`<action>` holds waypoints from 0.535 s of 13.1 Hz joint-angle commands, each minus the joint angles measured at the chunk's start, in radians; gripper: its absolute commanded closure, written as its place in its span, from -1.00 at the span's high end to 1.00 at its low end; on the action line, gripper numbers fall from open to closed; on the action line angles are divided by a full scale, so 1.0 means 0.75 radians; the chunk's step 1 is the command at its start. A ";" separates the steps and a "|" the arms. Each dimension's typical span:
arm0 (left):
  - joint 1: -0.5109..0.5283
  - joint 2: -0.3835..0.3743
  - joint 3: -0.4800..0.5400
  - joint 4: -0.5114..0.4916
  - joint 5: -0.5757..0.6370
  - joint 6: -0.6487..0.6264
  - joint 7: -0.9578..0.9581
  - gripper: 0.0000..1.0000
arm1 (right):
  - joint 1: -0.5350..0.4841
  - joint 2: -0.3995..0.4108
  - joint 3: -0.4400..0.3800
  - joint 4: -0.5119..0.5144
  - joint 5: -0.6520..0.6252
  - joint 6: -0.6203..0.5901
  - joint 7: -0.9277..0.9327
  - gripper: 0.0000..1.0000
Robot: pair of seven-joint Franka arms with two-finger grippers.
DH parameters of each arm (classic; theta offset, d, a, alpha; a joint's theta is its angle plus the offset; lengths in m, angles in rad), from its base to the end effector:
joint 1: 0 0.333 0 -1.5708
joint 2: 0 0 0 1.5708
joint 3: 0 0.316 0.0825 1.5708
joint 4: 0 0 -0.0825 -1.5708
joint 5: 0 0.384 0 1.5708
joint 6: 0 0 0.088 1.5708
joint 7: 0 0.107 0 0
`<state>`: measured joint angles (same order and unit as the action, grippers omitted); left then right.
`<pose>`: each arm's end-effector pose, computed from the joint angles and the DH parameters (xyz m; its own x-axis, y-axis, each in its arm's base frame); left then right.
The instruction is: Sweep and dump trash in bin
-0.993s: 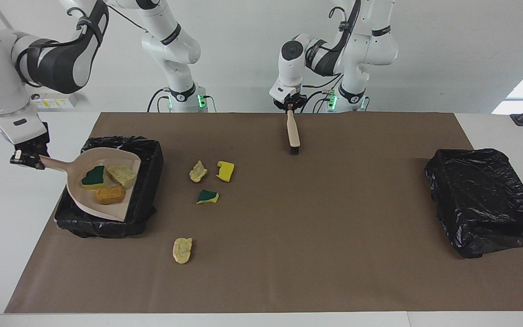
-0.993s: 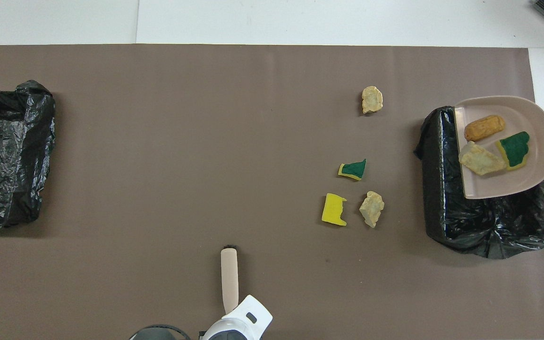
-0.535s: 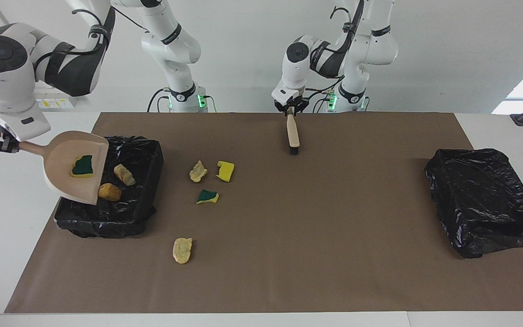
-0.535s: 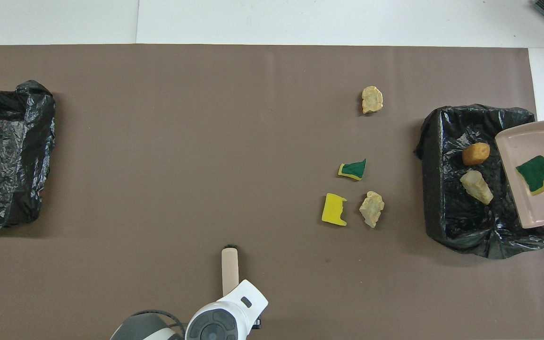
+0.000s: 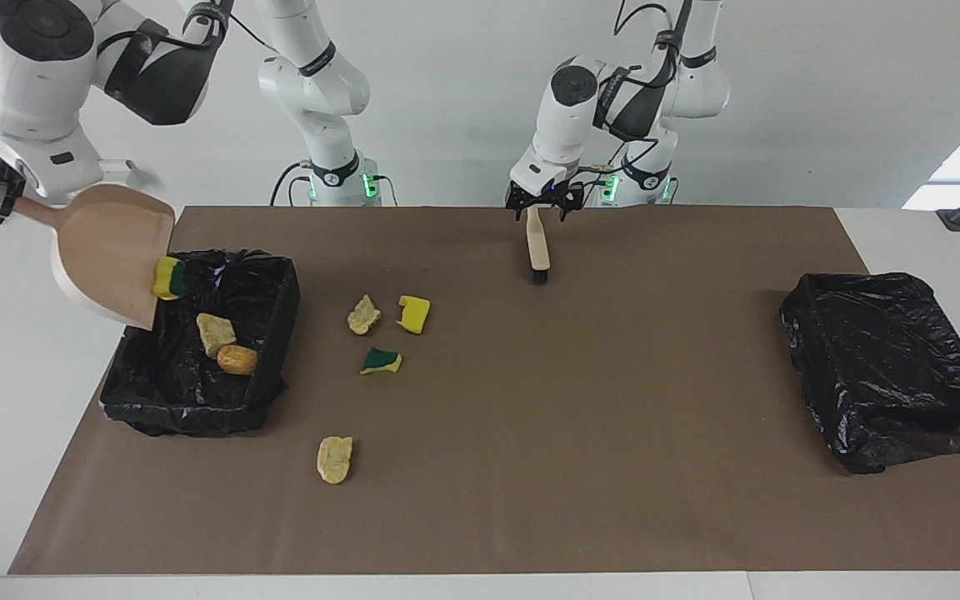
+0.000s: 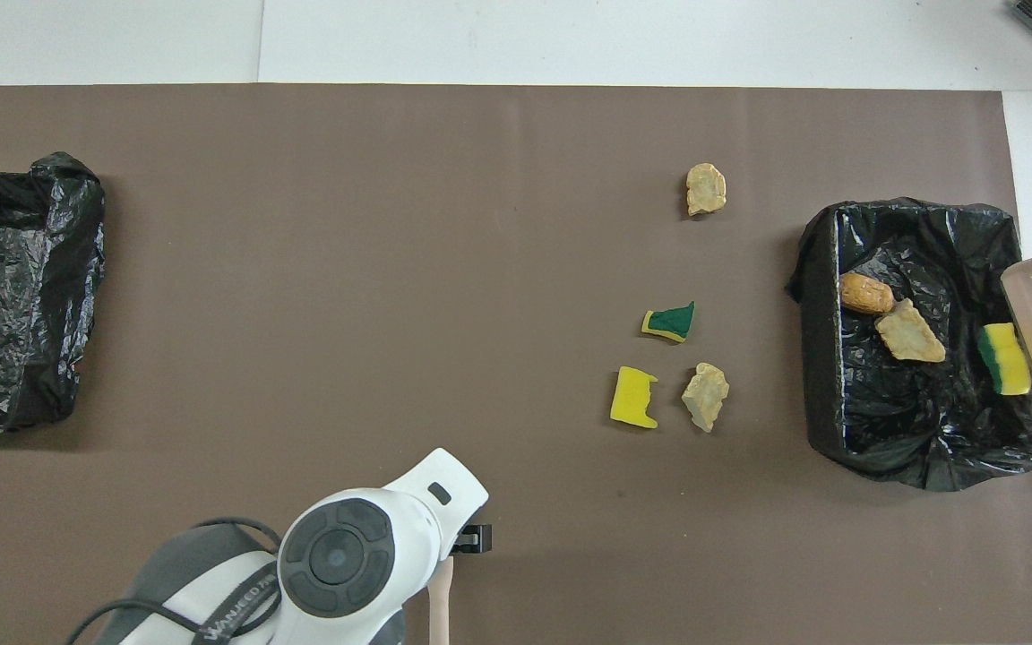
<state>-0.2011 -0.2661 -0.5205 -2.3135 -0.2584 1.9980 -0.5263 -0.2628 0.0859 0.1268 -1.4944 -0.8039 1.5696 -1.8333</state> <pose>0.3336 -0.3219 0.4288 0.9913 -0.0601 -0.1172 -0.0556 -0.9976 0.0413 0.5647 -0.1588 0.6440 -0.1709 0.7077 -0.6856 0.9798 0.0485 -0.1942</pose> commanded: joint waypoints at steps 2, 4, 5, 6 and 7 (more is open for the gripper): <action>0.010 0.131 0.207 0.398 0.201 -0.277 0.170 1.00 | 0.011 -0.008 0.013 -0.020 -0.053 -0.011 0.008 -1.00; 0.015 0.274 0.289 0.678 0.299 -0.426 0.266 1.00 | 0.011 -0.006 0.019 -0.020 0.044 -0.005 0.043 -1.00; 0.015 0.332 0.348 0.807 0.308 -0.495 0.319 1.00 | 0.011 -0.006 0.019 -0.020 0.148 0.000 0.108 -1.00; 0.017 0.355 0.403 0.899 0.306 -0.541 0.376 1.00 | 0.013 -0.010 0.021 -0.032 0.232 -0.002 0.169 -1.00; 0.015 0.359 0.468 0.959 0.306 -0.588 0.409 1.00 | 0.025 -0.034 0.023 -0.071 0.308 -0.002 0.235 -1.00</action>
<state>-0.1887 -0.0697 -0.2305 -1.7504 -0.0491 1.6566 -0.2721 -0.2499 0.0887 0.1357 -1.5047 -0.6553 1.5696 -1.7389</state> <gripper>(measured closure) 0.000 0.678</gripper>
